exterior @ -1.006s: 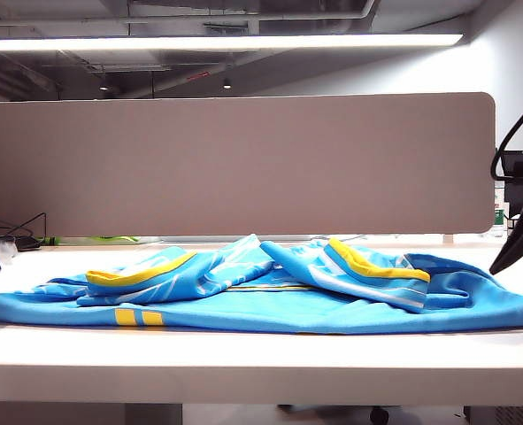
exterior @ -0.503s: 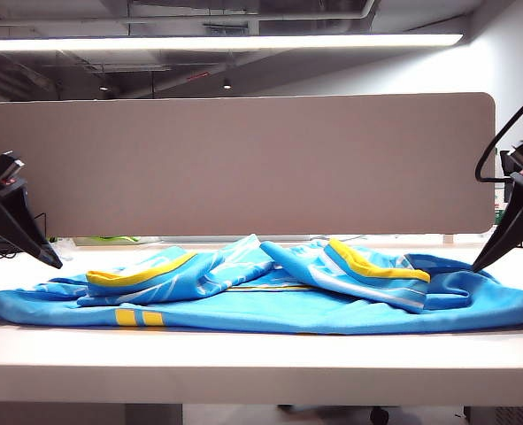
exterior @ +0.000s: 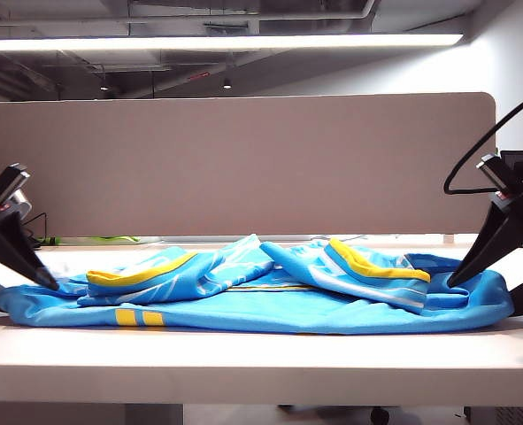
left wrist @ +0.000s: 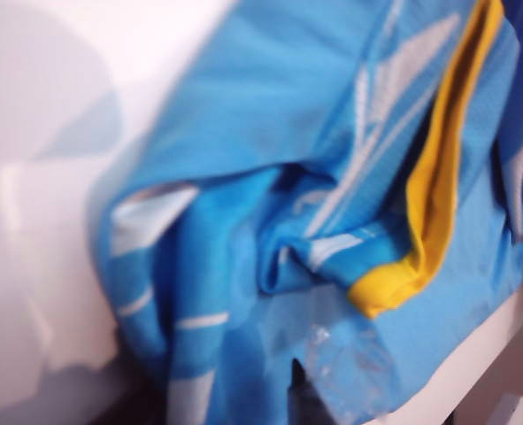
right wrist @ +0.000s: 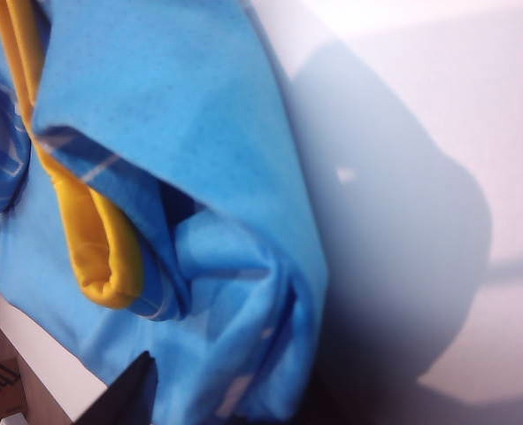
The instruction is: Fold the bottom side of the soccer jersey horizontally towards the center, about one-third of the way, then fold the sleeve back towards the center, creating a straight line along the edge of the the soccer jersey, and finally fold the bottom of the soccer jersey up towards the top, creating a neat rectangle.
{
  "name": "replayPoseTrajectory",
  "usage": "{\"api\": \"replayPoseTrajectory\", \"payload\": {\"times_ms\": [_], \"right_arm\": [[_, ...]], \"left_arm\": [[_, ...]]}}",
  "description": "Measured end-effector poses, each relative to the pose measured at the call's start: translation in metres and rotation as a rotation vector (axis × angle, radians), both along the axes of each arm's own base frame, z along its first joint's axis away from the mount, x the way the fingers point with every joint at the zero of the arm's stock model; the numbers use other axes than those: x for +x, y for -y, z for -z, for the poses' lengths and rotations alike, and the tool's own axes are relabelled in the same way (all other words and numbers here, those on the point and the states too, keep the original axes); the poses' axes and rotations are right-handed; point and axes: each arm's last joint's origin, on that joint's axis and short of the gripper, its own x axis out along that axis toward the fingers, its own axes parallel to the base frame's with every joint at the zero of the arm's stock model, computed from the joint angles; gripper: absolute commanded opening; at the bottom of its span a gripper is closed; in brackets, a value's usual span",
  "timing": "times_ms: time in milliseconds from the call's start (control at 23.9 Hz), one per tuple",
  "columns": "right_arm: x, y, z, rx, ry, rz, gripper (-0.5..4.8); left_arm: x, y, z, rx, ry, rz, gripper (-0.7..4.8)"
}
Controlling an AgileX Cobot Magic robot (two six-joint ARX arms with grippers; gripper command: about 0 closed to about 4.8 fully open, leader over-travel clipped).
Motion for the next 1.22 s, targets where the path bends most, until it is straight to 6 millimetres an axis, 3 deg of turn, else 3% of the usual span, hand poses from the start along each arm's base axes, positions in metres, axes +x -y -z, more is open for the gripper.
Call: {"api": "replayPoseTrajectory", "payload": {"times_ms": [84, 252, 419, 629, 755, 838, 922, 1090, 1216], "right_arm": [[0.000, 0.000, 0.000, -0.006, -0.001, 0.005, 0.00], [-0.005, 0.001, 0.000, -0.034, -0.015, 0.020, -0.06], [-0.019, 0.001, -0.033, -0.054, 0.080, 0.008, -0.06], [-0.058, -0.001, -0.066, -0.102, 0.107, -0.054, -0.06], [-0.102, -0.001, -0.096, -0.143, 0.196, -0.074, -0.06], [-0.117, -0.001, -0.109, -0.155, 0.274, -0.047, -0.06], [-0.123, -0.001, -0.116, -0.164, 0.326, -0.003, -0.06], [-0.096, 0.001, -0.119, -0.136, 0.394, 0.073, -0.06], [-0.042, 0.004, -0.116, -0.123, 0.389, 0.099, -0.06]], "left_arm": [[0.000, 0.001, 0.000, 0.008, 0.005, 0.005, -0.04], [-0.003, 0.001, -0.002, -0.051, 0.008, 0.032, -0.04], [-0.021, 0.003, -0.031, -0.015, 0.041, 0.057, -0.04], [-0.062, 0.006, -0.075, 0.052, 0.067, 0.081, -0.04], [-0.105, 0.010, -0.112, 0.093, 0.152, 0.086, -0.04], [-0.123, 0.011, -0.127, 0.134, 0.231, 0.050, -0.04], [-0.126, 0.011, -0.136, 0.147, 0.296, 0.008, -0.04], [-0.097, 0.008, -0.143, 0.107, 0.418, -0.093, -0.04], [-0.049, 0.003, -0.136, 0.048, 0.465, -0.160, -0.04]]}}
